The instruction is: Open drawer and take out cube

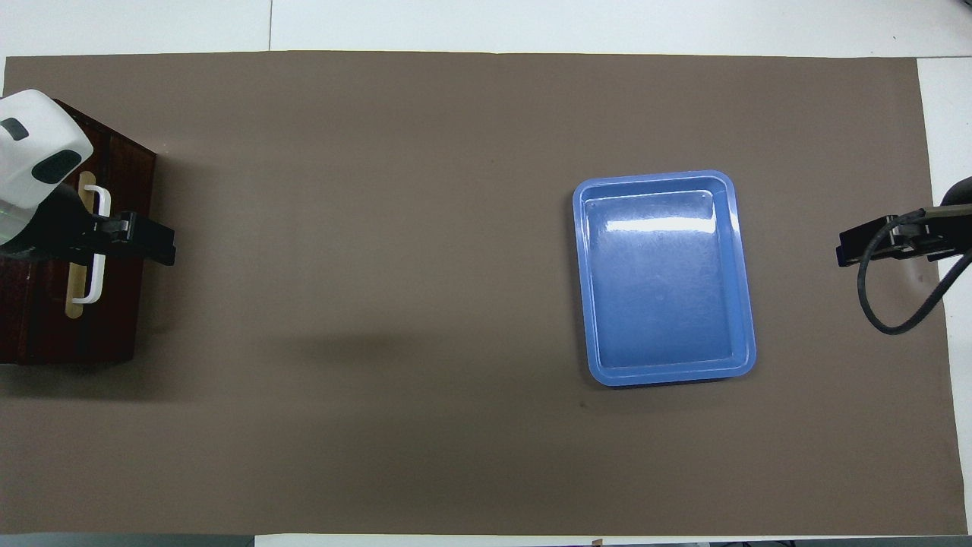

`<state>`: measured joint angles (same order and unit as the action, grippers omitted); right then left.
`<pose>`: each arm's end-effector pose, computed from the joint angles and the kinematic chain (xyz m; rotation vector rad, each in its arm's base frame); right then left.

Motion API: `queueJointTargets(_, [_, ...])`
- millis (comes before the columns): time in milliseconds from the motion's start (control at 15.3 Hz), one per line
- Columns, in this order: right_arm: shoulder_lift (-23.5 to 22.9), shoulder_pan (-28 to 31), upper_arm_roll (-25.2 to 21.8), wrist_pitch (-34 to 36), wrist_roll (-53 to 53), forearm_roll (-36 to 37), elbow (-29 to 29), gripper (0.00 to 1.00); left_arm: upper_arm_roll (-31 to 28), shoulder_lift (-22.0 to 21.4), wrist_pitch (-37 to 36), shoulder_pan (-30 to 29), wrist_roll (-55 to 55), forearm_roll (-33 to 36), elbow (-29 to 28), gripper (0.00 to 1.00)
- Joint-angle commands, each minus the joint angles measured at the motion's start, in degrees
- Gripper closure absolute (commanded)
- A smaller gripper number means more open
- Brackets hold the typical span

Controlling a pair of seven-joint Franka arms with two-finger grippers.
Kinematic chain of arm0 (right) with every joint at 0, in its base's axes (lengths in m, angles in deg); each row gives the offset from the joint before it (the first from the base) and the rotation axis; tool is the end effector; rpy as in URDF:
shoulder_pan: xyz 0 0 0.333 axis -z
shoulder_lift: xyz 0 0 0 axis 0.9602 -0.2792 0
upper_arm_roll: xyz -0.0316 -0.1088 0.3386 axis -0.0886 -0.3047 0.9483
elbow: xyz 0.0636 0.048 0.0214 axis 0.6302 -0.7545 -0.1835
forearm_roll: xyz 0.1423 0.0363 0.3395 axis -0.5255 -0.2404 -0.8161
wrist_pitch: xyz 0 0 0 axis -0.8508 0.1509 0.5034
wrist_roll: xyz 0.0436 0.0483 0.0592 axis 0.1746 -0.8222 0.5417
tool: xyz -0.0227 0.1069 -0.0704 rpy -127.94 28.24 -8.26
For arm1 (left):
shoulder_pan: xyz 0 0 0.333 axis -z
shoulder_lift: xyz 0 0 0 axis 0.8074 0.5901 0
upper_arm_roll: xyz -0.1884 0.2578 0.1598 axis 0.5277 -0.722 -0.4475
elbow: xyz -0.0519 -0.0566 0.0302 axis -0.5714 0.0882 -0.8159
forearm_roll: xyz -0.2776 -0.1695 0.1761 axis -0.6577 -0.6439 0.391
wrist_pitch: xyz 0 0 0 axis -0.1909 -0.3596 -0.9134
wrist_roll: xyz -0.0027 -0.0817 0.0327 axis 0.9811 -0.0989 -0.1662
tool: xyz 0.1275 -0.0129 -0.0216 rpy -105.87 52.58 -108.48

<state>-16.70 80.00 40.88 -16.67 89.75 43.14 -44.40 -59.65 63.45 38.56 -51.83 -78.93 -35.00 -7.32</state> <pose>0.5111 -0.0076 0.6271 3.1189 0.0432 -0.1297 0.5173 -0.0753 0.6085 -3.1307 0.1382 0.1590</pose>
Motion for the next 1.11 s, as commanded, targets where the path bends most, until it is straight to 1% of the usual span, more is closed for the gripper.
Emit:
queueJointTargets(0, [1.01,0.72,0.43,-0.42,-0.96,-0.99,-1.02,0.0,-0.74,-1.18,0.32,0.81,0.85,-0.88,-0.7,0.0])
queueJointTargets(327, [1.01,0.72,0.43,-0.42,-0.96,-0.99,-1.02,0.0,-0.48,-1.27,0.75,0.89,0.5,-0.62,-1.14,0.0])
queueJointTargets(393, [1.01,0.72,0.43,-0.42,-0.96,-0.9,-1.02,0.0,-0.56,-1.27,2.5,0.81,0.59,-0.36,-1.75,0.0])
queueJointTargets(524, [1.01,0.72,0.43,-0.42,-0.96,-0.99,-1.02,0.0,-0.65,-1.97,7.5,0.63,0.59,0.6,-5.25,0.0])
queueJointTargets(655, [1.01,0.72,0.43,-0.42,-0.96,-0.9,-1.02,0.0,-0.56,-1.71,12.86,0.54,0.68,5.43,-8.42,0.0])
queueJointTargets(851, [1.01,0.72,0.43,-0.42,-0.96,-0.99,-1.02,0.0,-0.56,2.06,17.44,-0.07,0.33,9.74,-9.93,0.0])
queueJointTargets(1048, [1.01,0.72,0.43,-0.42,-0.96,-0.99,-1.02,0.0,-0.65,6.01,21.92,-1.03,0.15,16.06,-10.11,0.0])
